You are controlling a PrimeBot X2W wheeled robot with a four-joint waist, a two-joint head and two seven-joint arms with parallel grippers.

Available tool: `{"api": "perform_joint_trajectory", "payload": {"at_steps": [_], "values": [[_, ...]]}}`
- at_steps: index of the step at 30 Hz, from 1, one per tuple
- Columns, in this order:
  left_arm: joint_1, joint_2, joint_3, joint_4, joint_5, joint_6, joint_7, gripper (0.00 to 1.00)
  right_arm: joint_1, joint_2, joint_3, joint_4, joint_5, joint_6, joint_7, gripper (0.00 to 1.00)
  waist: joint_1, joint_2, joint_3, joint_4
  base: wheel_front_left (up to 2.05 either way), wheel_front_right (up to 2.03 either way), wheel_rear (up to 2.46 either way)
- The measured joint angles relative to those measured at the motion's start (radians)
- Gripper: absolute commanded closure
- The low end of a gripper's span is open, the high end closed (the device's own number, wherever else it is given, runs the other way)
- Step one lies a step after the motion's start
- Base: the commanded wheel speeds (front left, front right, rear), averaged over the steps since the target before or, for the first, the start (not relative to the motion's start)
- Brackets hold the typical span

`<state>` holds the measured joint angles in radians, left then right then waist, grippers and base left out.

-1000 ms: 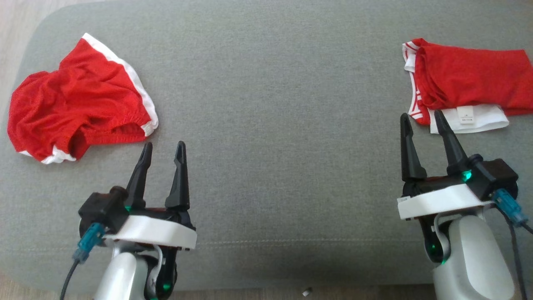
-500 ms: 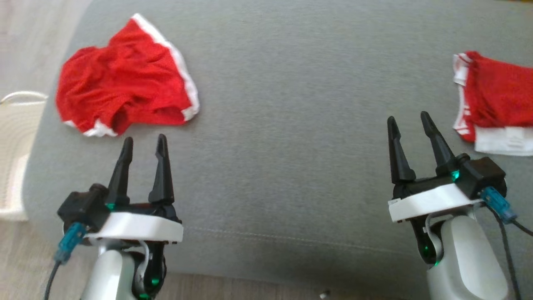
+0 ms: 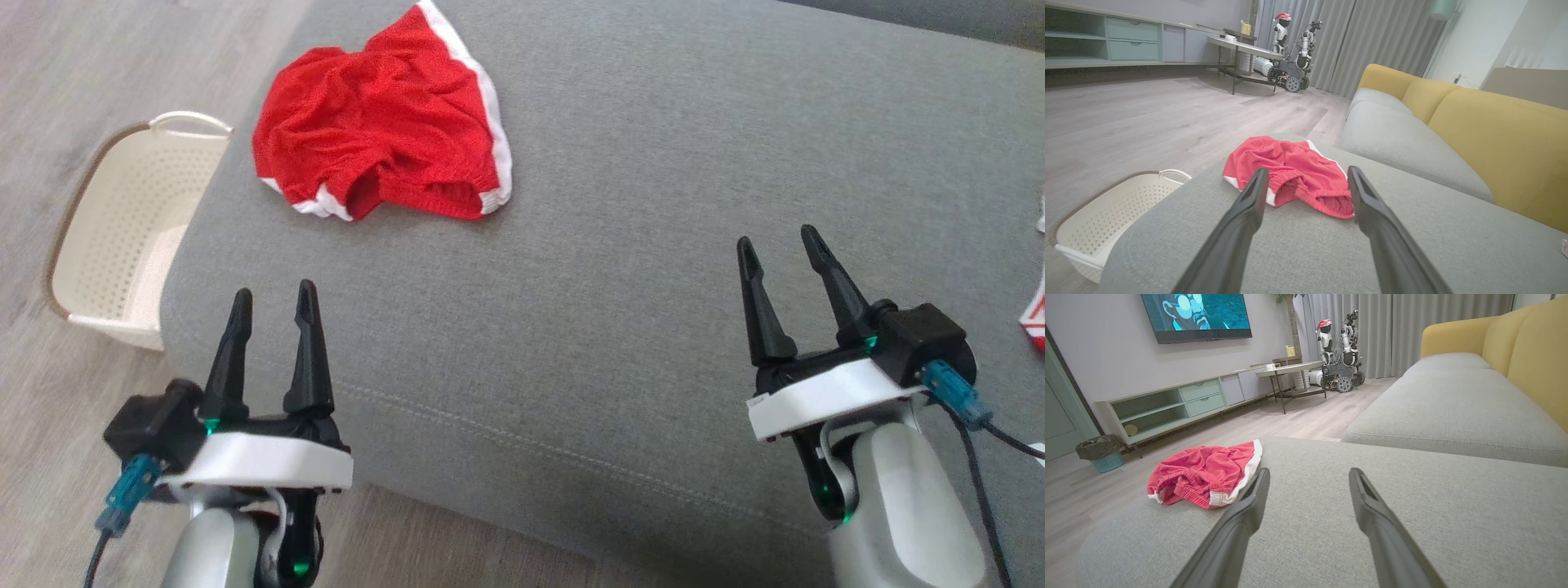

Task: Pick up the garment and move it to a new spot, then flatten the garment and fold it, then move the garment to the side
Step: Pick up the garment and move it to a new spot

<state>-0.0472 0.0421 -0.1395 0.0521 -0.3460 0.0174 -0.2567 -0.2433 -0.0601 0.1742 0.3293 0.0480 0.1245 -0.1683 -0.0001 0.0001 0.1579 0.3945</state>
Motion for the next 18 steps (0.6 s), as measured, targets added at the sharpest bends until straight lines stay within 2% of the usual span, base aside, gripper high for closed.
{"api": "perform_joint_trajectory", "payload": {"at_steps": [5,11,18], "values": [[0.002,0.000,0.002,-0.009,-0.009,0.002,0.000,0.00,0.000,0.000,0.002,-0.001,0.000,0.000,0.001,0.00,0.0000,0.0000,0.007,0.018,0.00,0.00,0.00],[-0.005,0.000,0.033,-0.009,-0.025,0.006,0.000,0.00,-0.002,0.000,0.005,-0.005,0.000,0.000,0.017,0.00,0.0000,0.0000,0.025,0.006,0.00,0.00,0.00],[-0.096,-0.001,0.095,0.069,-0.002,-0.046,0.000,0.00,-0.009,0.000,-0.010,-0.051,-0.013,0.000,0.036,0.00,0.0000,0.0000,0.070,-0.029,0.00,0.00,0.00]]}}
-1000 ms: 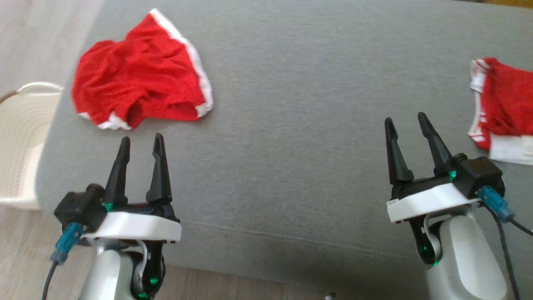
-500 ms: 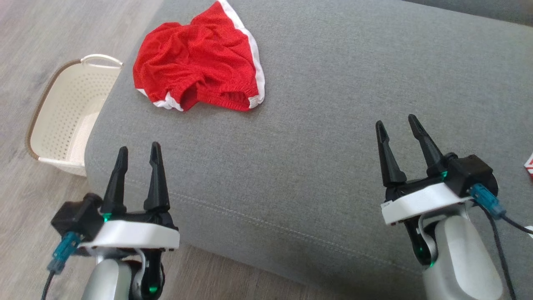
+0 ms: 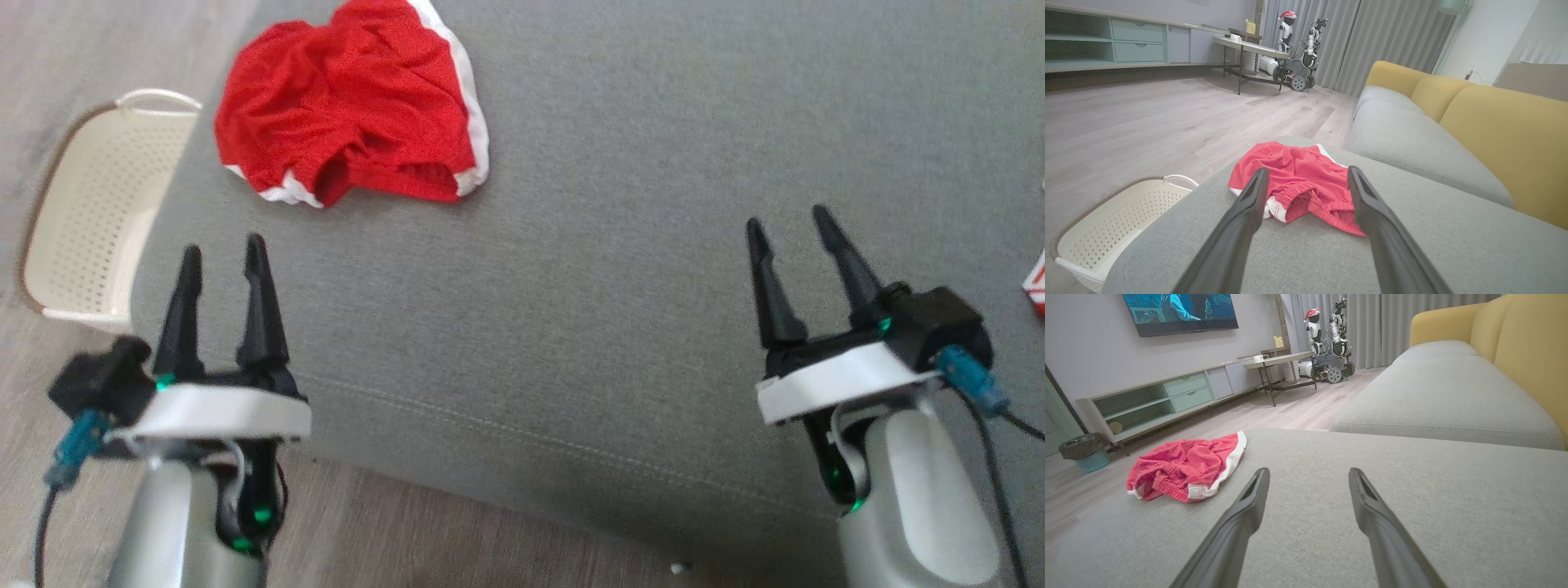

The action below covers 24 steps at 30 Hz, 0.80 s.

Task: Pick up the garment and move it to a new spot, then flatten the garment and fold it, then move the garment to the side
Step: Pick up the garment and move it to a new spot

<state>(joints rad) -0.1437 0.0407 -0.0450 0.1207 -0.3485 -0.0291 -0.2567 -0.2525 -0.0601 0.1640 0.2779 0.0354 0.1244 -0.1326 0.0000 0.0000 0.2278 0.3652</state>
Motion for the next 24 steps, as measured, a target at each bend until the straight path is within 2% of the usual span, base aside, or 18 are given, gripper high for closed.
{"api": "perform_joint_trajectory", "payload": {"at_steps": [3,7,10,14,17,24], "values": [[-0.069,0.002,0.030,0.058,0.034,-0.025,0.000,0.00,-0.015,-0.001,-0.013,-0.034,-0.009,0.000,0.017,0.00,0.0000,0.0000,0.033,-0.019,0.00,0.00,0.00],[-0.187,0.022,0.051,0.161,0.055,-0.034,0.000,0.00,-0.036,-0.005,-0.019,-0.078,-0.021,0.000,0.036,0.00,0.0001,0.0000,0.086,-0.048,0.00,0.00,0.00],[-0.285,0.057,0.052,0.244,0.055,-0.043,0.042,0.00,-0.041,-0.010,-0.023,-0.107,-0.031,0.000,0.048,0.00,0.0001,0.0000,0.126,-0.071,0.00,0.00,0.00],[-0.380,0.094,0.033,0.325,0.059,-0.060,0.104,0.00,-0.044,-0.019,-0.024,-0.128,-0.037,0.000,0.058,0.00,0.0002,0.0000,0.165,-0.095,0.00,0.00,0.00],[-0.452,0.138,-0.005,0.400,0.104,-0.061,0.158,0.00,-0.057,-0.019,-0.018,-0.139,-0.041,0.000,0.062,0.00,0.0003,0.0000,0.191,-0.126,0.00,0.00,0.00],[-0.568,0.166,-0.033,0.538,0.128,-0.067,0.214,0.00,-0.083,-0.018,-0.018,-0.155,-0.042,0.000,0.060,0.00,0.0002,0.0000,0.237,-0.186,0.00,0.00,0.00]]}}
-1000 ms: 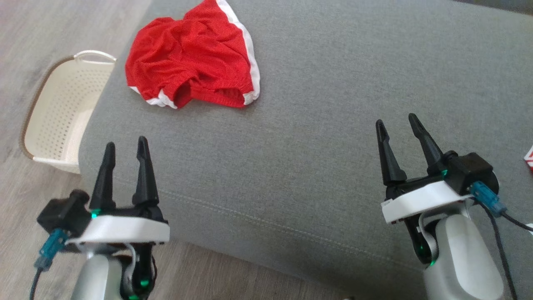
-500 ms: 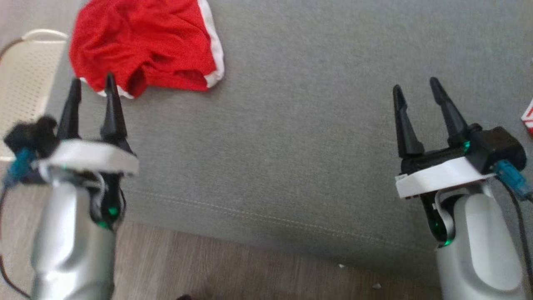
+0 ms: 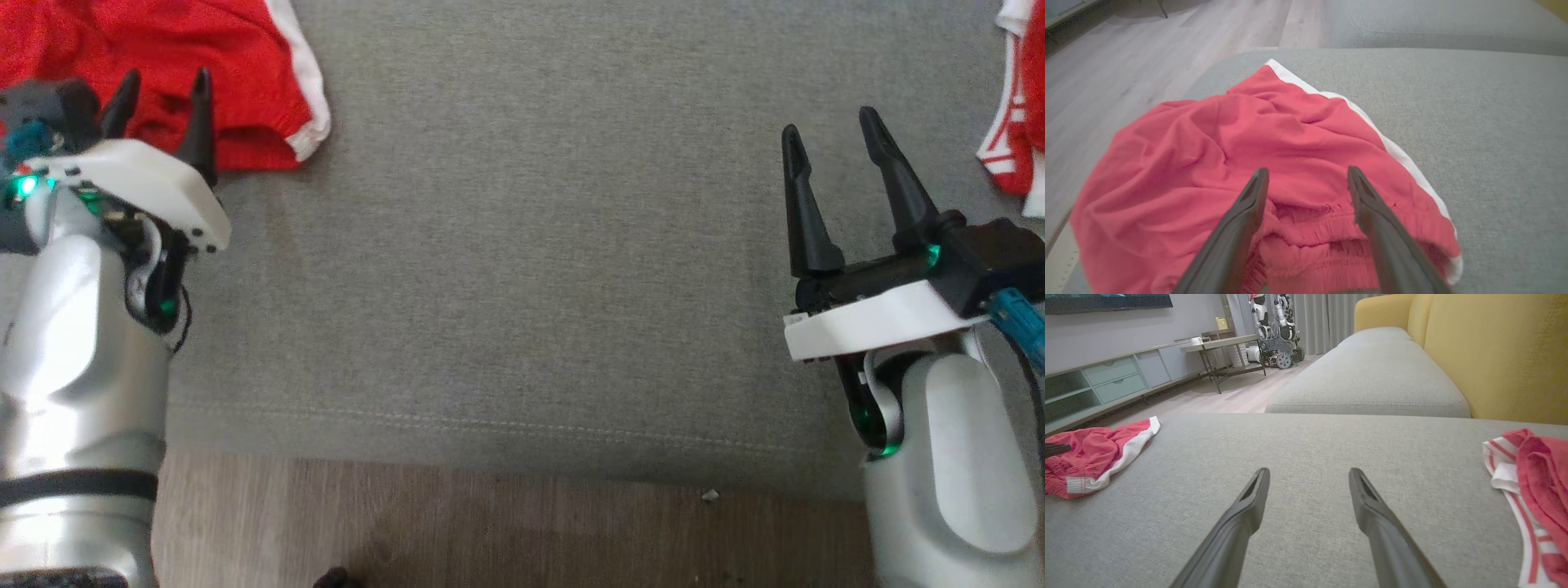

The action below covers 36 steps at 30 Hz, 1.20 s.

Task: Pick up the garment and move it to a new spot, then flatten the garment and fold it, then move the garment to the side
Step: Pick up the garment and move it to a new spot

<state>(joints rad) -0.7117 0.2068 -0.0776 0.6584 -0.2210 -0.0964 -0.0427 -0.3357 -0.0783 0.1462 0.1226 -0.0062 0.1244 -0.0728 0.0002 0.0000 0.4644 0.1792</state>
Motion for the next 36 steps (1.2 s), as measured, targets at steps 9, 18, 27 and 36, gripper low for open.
{"api": "perform_joint_trajectory", "payload": {"at_steps": [9,18,27,36], "values": [[-0.119,0.022,-0.017,0.177,0.017,0.008,0.039,0.00,-0.016,0.004,0.005,0.003,-0.007,0.000,-0.015,0.00,0.0000,0.0000,0.030,-0.043,0.00,0.00,0.00],[-0.163,0.040,-0.064,0.291,0.016,-0.019,0.081,1.00,-0.024,0.007,0.003,0.028,-0.006,0.000,-0.039,0.00,-0.0002,0.0000,0.022,-0.065,0.00,0.00,0.00],[-0.160,0.069,-0.070,0.240,0.009,-0.023,-0.094,1.00,-0.023,0.011,0.011,0.093,0.036,0.000,-0.082,0.00,-0.0002,0.0000,-0.062,-0.075,0.00,0.00,0.00],[-0.118,0.080,-0.071,-0.014,-0.039,-0.024,-0.081,1.00,-0.012,0.012,0.028,0.156,0.108,0.000,-0.126,0.00,-0.0002,0.0000,-0.171,-0.102,0.00,0.00,0.00]]}}
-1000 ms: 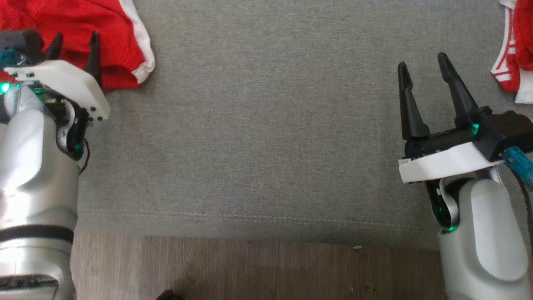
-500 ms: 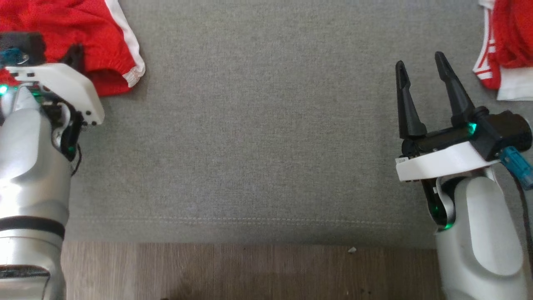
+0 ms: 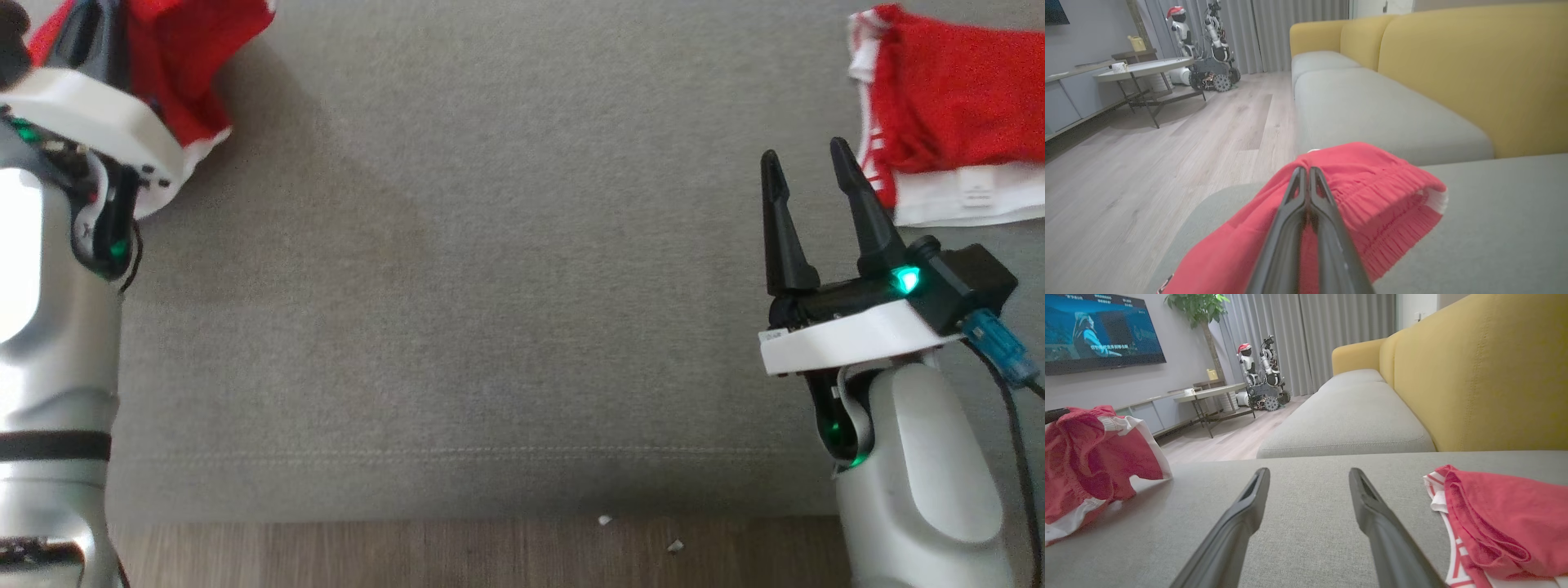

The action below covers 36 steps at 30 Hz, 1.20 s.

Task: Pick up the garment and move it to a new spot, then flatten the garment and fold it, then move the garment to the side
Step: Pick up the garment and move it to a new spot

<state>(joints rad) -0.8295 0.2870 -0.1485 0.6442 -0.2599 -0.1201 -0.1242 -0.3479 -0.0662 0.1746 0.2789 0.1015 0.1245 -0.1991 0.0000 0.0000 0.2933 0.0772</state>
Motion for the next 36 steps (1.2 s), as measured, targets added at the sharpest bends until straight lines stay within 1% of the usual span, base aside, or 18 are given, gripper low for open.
{"api": "perform_joint_trajectory", "payload": {"at_steps": [4,9,10,11,15,20,22,24,25,26,28,29,31,33,34,36], "values": [[0.033,-0.002,-0.002,-0.173,-0.034,0.000,0.085,1.00,0.000,0.001,0.008,0.021,0.029,0.000,-0.015,0.00,0.0000,0.0000,-0.028,-0.031,0.00,0.00,0.00],[0.060,-0.013,-0.029,-0.380,-0.075,0.000,0.217,1.00,0.000,0.002,0.017,0.044,0.068,0.000,-0.034,0.00,0.0000,0.0000,-0.049,-0.078,0.00,0.00,0.00],[0.060,-0.013,-0.029,-0.380,-0.075,0.000,0.217,1.00,0.000,0.002,0.017,0.044,0.068,0.000,-0.034,0.00,0.0000,0.0000,-0.049,-0.078,0.00,0.00,0.00],[0.064,-0.022,-0.037,-0.419,-0.082,0.001,0.243,1.00,-0.001,0.002,0.018,0.049,0.074,0.000,-0.037,0.00,0.0000,0.0000,-0.051,-0.088,0.00,0.00,0.00],[0.072,-0.077,-0.085,-0.542,-0.116,0.007,0.334,1.00,-0.003,0.003,0.014,0.062,0.100,0.000,-0.047,0.00,0.0000,0.0000,-0.057,-0.130,0.00,0.00,0.00],[0.084,-0.189,-0.174,-0.631,-0.180,0.017,0.425,1.00,-0.006,0.003,-0.004,0.072,0.130,0.000,-0.051,0.00,0.0000,0.0000,-0.062,-0.184,0.00,0.00,0.00],[0.092,-0.228,-0.207,-0.649,-0.228,0.035,0.450,1.00,-0.010,0.004,-0.012,0.065,0.134,0.000,-0.052,0.00,0.0000,0.0000,-0.064,-0.204,0.00,0.00,0.00],[0.096,-0.248,-0.238,-0.674,-0.290,0.067,0.463,1.00,-0.016,0.004,-0.020,0.059,0.135,0.000,-0.052,0.00,0.0000,0.0000,-0.066,-0.225,0.00,0.00,0.00],[0.096,-0.252,-0.249,-0.687,-0.332,0.094,0.465,1.00,-0.020,0.004,-0.025,0.058,0.135,0.000,-0.054,0.00,0.0000,0.0000,-0.067,-0.235,0.00,0.00,0.00],[0.096,-0.252,-0.257,-0.701,-0.386,0.129,0.466,1.00,-0.024,0.004,-0.032,0.055,0.135,0.000,-0.054,0.00,0.0000,0.0000,-0.068,-0.244,0.00,0.00,0.00],[0.096,-0.252,-0.277,-0.730,-0.539,0.227,0.447,1.00,-0.025,0.005,-0.043,0.048,0.135,0.000,-0.054,0.00,0.0000,0.0000,-0.067,-0.261,0.00,0.00,0.00],[0.094,-0.252,-0.288,-0.735,-0.585,0.268,0.433,1.00,-0.025,0.005,-0.047,0.047,0.135,0.000,-0.054,0.00,0.0000,0.0000,-0.065,-0.266,0.00,0.00,0.00],[0.085,-0.256,-0.293,-0.721,-0.634,0.331,0.409,1.00,-0.025,0.005,-0.053,0.040,0.135,0.000,-0.054,0.00,0.0000,0.0000,-0.055,-0.270,0.00,0.00,0.00],[0.077,-0.256,-0.269,-0.664,-0.673,0.375,0.392,1.00,-0.025,0.005,-0.054,0.036,0.134,0.000,-0.054,0.00,0.0000,0.0000,-0.044,-0.271,0.00,0.00,0.00],[0.077,-0.254,-0.249,-0.624,-0.678,0.386,0.385,1.00,-0.025,0.005,-0.053,0.034,0.134,0.000,-0.054,0.00,0.0000,0.0000,-0.037,-0.270,0.00,0.00,0.00],[0.076,-0.235,-0.211,-0.536,-0.666,0.393,0.357,1.00,-0.025,0.005,-0.052,0.027,0.134,0.000,-0.055,0.00,0.0000,0.0000,-0.023,-0.267,0.00,0.00,0.00]]}}
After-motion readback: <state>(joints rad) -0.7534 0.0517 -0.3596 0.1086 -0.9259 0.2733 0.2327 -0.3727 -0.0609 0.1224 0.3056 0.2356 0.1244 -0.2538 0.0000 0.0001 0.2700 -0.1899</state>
